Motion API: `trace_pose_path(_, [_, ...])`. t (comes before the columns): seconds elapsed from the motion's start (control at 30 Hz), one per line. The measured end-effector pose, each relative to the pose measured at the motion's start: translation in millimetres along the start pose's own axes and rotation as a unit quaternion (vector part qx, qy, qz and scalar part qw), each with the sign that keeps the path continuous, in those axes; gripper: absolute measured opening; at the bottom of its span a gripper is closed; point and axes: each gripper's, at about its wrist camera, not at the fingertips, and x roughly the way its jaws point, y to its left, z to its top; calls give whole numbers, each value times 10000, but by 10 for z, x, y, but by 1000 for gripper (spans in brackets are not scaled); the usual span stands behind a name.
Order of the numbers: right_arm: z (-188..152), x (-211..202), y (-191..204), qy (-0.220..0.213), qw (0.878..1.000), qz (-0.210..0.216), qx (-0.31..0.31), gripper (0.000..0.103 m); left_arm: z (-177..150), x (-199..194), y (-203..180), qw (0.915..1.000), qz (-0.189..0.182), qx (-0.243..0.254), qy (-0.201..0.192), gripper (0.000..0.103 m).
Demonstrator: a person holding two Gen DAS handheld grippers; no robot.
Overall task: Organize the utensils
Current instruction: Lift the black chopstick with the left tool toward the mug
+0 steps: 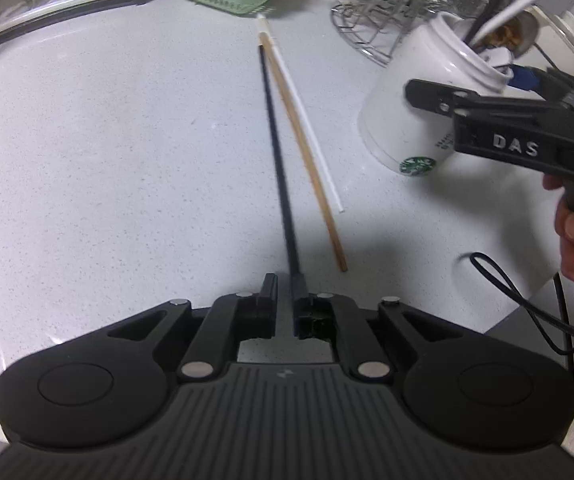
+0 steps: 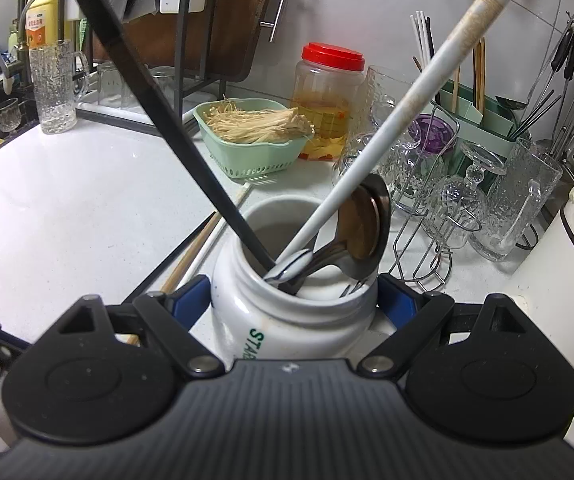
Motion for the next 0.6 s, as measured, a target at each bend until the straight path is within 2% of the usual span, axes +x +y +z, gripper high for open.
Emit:
trace_pose_path(0.07, [0, -1, 0, 0, 10000, -2, 4, 92, 3, 16, -29, 10000, 35, 36, -49, 22])
trace_pose_path(0.2, [-7, -5, 11, -11, 10000, -15, 9, 92, 25, 69, -90, 9996, 171, 170, -119, 22])
trace_pose_path(0.3, [-4, -10, 20, 3, 10000, -25, 21, 92, 72, 108, -187, 9981, 451, 405, -54, 22])
trace_pose_path(0.37, [-4, -14, 31, 2, 10000, -15, 15, 91, 97, 125, -223, 9978, 503, 421, 39, 17])
trace_pose_path(0.4, [-5, -16, 35, -3, 10000, -3, 7, 91, 103, 132, -237, 9977, 513, 437, 77, 8])
trace_pose_path(0.6, [-6, -37, 89, 12, 10000, 36, -19, 91, 80, 116, -230, 9976, 549, 345, 233, 6])
